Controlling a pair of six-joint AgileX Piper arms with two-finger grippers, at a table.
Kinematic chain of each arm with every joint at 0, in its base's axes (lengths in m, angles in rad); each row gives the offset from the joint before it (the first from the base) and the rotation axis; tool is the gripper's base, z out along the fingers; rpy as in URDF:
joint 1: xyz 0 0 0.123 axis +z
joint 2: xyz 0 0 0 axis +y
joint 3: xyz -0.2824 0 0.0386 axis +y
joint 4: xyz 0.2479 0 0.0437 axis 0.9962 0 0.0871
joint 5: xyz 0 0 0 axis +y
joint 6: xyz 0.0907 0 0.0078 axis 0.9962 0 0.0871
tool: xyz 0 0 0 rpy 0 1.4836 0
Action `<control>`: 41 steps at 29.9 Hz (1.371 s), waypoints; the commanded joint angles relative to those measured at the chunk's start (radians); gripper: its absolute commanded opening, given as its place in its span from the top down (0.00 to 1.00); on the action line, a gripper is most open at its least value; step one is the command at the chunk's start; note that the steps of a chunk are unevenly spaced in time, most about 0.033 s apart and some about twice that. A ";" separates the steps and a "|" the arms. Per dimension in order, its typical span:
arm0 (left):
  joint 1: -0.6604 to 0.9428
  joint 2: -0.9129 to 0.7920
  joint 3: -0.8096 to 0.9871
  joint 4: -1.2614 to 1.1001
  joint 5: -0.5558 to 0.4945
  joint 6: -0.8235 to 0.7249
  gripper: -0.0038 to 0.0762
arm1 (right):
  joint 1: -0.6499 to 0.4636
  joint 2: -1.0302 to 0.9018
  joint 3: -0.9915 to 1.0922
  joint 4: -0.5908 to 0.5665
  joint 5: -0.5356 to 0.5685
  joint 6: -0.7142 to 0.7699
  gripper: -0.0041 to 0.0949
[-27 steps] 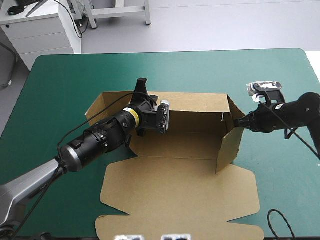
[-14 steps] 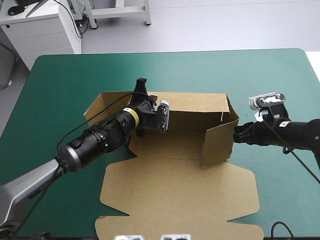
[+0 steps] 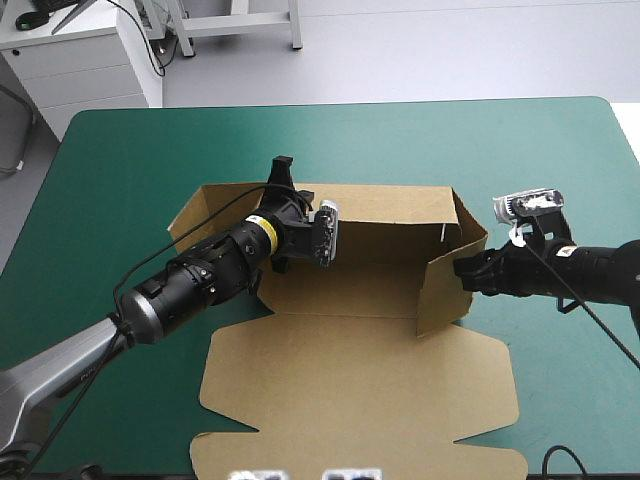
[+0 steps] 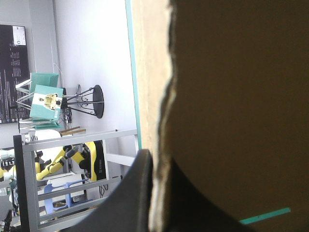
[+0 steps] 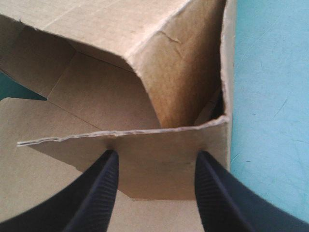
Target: Fold the box
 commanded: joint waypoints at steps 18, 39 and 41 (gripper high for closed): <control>-0.004 -0.038 -0.021 0.002 0.011 -0.020 0.96 | 0.002 -0.095 -0.022 0.090 0.059 0.032 0.43; -0.004 -0.038 -0.021 0.002 0.020 -0.020 0.96 | 0.206 -0.091 -0.020 -0.110 -0.088 0.208 0.51; -0.004 -0.038 -0.021 0.002 0.022 -0.020 0.96 | 0.250 -0.091 -0.020 -0.217 -0.119 0.321 0.53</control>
